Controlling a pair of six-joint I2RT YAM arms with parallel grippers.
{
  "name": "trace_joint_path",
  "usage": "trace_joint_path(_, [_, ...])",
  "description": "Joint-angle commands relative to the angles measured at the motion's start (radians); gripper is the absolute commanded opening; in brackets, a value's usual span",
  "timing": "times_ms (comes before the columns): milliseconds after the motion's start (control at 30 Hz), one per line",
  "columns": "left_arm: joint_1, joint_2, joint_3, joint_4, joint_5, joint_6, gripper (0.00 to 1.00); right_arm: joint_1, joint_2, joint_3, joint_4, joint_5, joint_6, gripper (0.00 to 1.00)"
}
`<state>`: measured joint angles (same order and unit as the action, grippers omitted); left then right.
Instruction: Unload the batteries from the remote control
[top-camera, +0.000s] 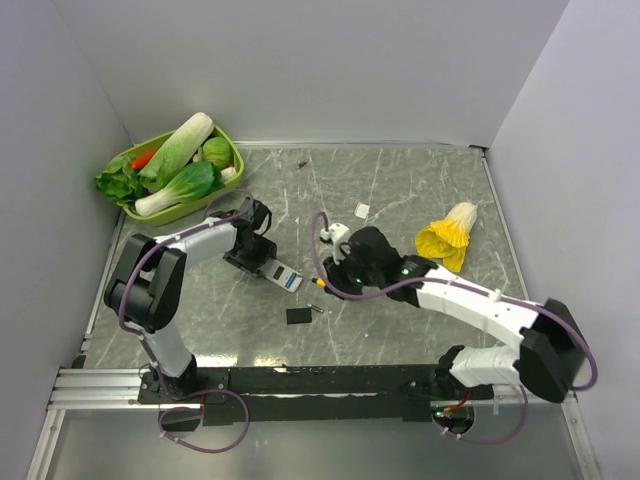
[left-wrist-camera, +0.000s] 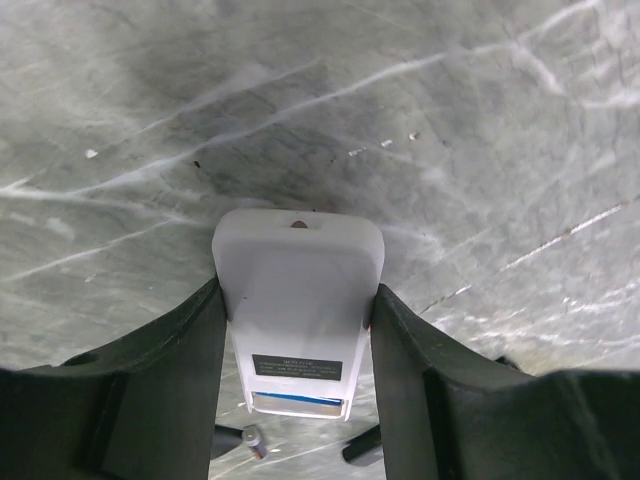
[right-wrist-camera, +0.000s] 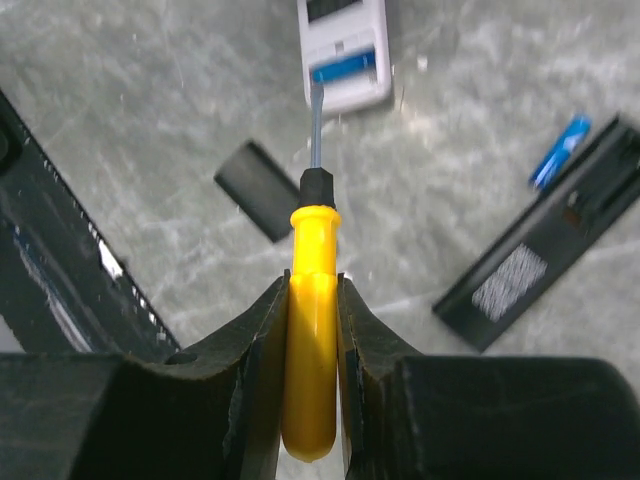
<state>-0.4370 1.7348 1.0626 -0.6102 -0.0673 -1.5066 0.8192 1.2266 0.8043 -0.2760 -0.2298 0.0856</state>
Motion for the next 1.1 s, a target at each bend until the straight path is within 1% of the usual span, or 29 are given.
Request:
trace_joint_path(0, [0.0,0.042,0.017,-0.1,-0.015,-0.093,0.01,0.034,0.115,0.136,-0.104,0.07,-0.053,0.0])
trace_joint_path(167, [0.0,0.048,0.008,-0.076,0.015,-0.099,0.01,0.06,0.233,0.234,-0.167,0.107,-0.058,0.0])
trace_joint_path(333, [0.0,0.054,-0.012,-0.054,0.035,-0.099,0.01,0.067,0.3,0.306,-0.238,0.184,-0.067,0.0])
trace_joint_path(533, [0.0,0.063,-0.018,-0.037,0.055,-0.089,0.01,0.095,0.369,0.368,-0.275,0.228,-0.072,0.0])
trace_joint_path(733, [0.0,0.068,-0.012,-0.039,0.058,-0.081,0.01,0.107,0.412,0.384,-0.267,0.228,-0.07,0.0])
trace_joint_path(767, [0.0,0.066,-0.01,-0.04,0.058,-0.081,0.01,0.112,0.427,0.392,-0.272,0.254,-0.072,0.0])
trace_joint_path(867, [0.0,0.065,-0.01,-0.043,0.06,-0.084,0.01,0.118,0.448,0.406,-0.276,0.261,-0.069,0.0])
trace_joint_path(1067, [0.0,0.091,-0.001,-0.048,0.083,-0.084,0.01,0.12,0.449,0.357,-0.184,0.244,-0.047,0.0])
